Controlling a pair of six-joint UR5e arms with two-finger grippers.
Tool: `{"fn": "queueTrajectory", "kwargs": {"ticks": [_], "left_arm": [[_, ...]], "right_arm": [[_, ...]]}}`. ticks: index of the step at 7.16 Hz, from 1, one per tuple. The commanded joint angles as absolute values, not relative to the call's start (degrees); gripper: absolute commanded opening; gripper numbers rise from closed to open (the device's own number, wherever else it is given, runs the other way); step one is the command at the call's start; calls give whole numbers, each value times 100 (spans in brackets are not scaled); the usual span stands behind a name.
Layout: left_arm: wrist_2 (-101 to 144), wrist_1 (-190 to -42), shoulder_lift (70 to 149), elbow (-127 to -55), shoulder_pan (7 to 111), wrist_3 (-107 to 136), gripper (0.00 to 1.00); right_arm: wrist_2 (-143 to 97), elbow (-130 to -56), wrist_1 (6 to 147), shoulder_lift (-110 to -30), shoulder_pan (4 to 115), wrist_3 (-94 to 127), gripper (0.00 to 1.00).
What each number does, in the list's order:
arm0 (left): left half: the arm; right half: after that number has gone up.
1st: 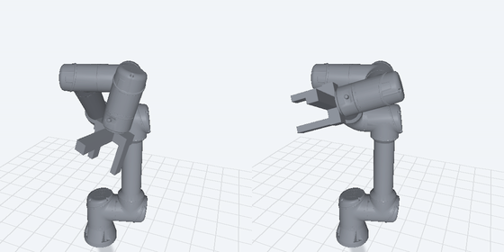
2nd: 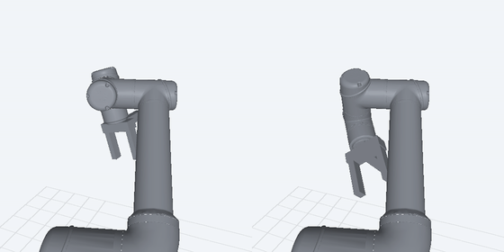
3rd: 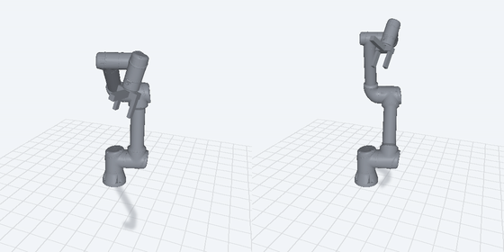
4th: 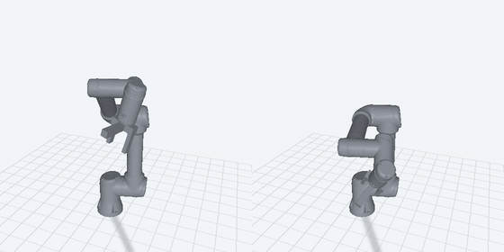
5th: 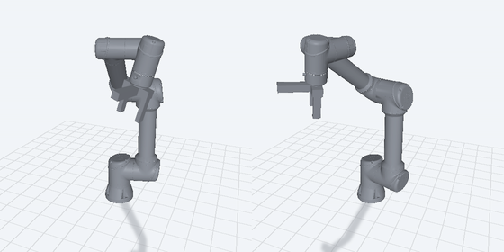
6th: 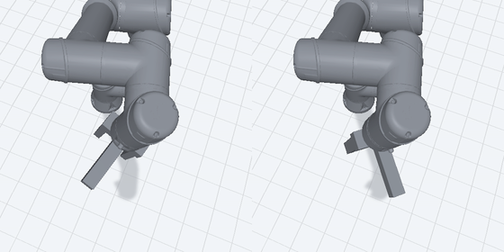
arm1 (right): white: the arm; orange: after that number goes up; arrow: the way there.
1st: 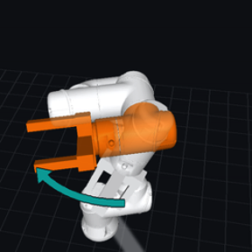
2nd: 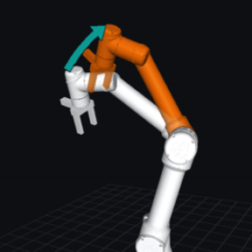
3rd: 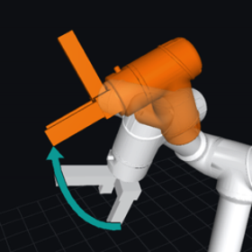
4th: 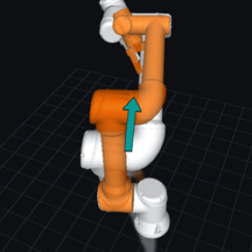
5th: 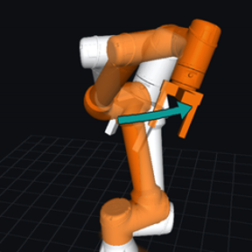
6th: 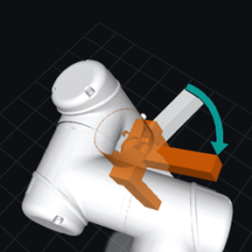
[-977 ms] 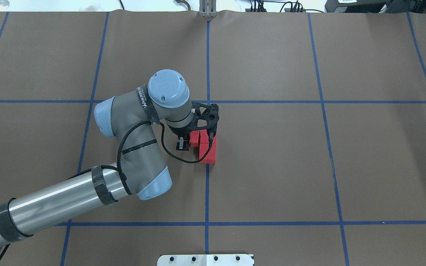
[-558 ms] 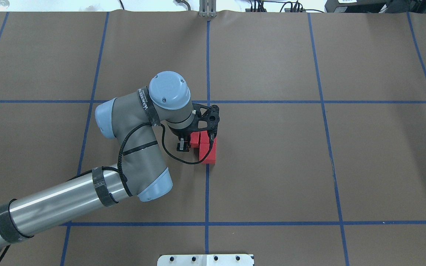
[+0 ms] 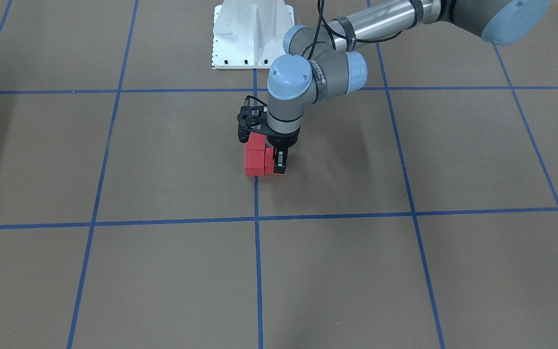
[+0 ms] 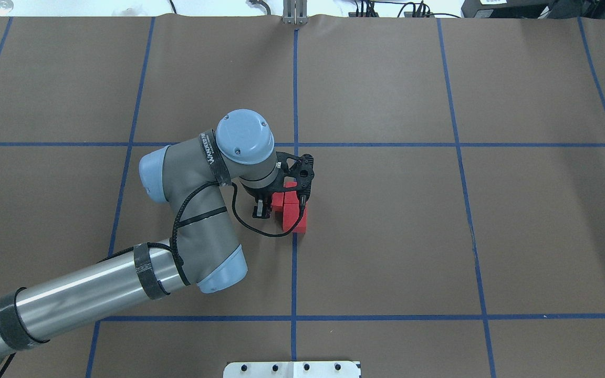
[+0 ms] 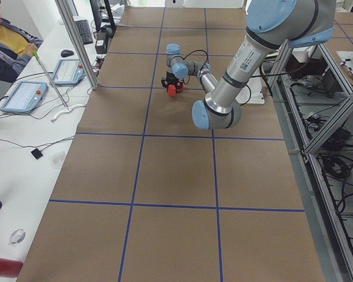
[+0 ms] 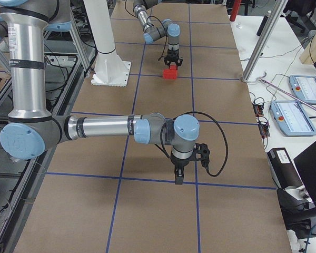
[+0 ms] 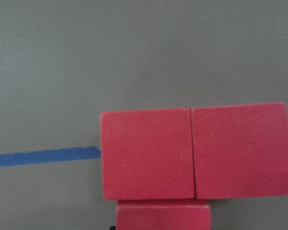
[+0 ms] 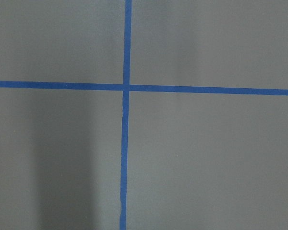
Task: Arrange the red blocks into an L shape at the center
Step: 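Lower the cube against the farther cube and open the left gripper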
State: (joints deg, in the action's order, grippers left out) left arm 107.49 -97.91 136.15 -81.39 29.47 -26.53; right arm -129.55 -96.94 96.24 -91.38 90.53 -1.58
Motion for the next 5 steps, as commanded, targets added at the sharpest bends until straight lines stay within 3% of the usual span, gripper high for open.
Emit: {"fn": "queueTrajectory", "kwargs": {"ticks": [1,5], "left_arm": [[10740,-9791,13614,-8139,2944,-2654,67],[10740,-9791,13614,-8243,2962,-2663,98]], "right_arm": [[-12955,-9694,9624,-9132,9053,-158,100],[-12955,-9686,9624,-9123,9044,-158,100]]}}
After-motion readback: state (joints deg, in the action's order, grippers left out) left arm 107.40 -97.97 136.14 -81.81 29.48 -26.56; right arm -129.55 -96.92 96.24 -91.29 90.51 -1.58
